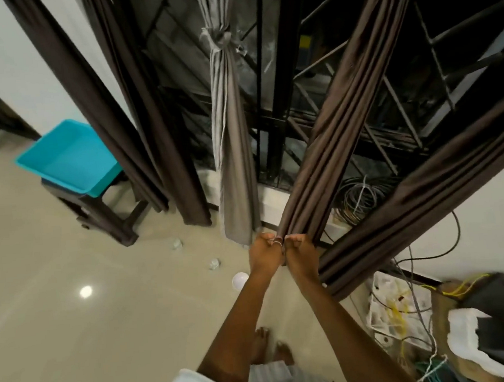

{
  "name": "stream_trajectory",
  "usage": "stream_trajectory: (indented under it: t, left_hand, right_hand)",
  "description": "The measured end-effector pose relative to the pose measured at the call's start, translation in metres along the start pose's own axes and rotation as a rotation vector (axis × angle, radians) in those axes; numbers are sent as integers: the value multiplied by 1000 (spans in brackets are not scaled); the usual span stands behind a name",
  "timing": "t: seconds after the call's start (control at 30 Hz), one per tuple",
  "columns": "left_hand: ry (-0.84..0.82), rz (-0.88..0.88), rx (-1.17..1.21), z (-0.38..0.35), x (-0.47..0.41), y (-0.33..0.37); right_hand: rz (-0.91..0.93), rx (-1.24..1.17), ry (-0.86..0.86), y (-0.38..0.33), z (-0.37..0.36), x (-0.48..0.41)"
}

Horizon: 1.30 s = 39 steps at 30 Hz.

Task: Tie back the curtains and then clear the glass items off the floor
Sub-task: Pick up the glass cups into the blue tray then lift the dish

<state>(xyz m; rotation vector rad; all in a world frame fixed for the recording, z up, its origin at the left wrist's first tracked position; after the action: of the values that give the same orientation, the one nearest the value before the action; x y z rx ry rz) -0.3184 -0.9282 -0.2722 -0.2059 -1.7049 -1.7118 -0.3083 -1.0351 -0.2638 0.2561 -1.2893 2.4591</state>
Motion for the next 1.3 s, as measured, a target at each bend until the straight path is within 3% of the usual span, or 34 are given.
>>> stream_trajectory:
  t: [0.17,0.33,0.57,0.9,1.3]
  left_hand:
    - [113,120,22,26,13,-34]
    - [198,96,-40,45,19,-41]
    - [248,52,-71,77,22,-44]
    - [328,10,-154,172,4,-56]
    - [297,37,-24,323,-36,-65]
  right_hand:
    - [-12,18,-120,23,-25,14]
    - [-48,92,-299,40,-48,14]
    - [-23,154,-375,28,-80,15]
    - [70,200,-363,-21,-143,46]
    - [114,221,-286,-83,-257,120]
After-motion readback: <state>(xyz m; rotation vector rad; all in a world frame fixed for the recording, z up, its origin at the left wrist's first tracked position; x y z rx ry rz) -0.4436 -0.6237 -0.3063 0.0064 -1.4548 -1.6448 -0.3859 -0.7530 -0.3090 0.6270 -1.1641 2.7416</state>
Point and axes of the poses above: each hand's wrist, its own x-axis away from the middle knuckle, its own z-axis out of the back of the hand, y = z × x, the point moved 4 cm from there along -x, towards the middle knuckle, and after that the axes turned 6 degrees about x, right-handed, at the moved point
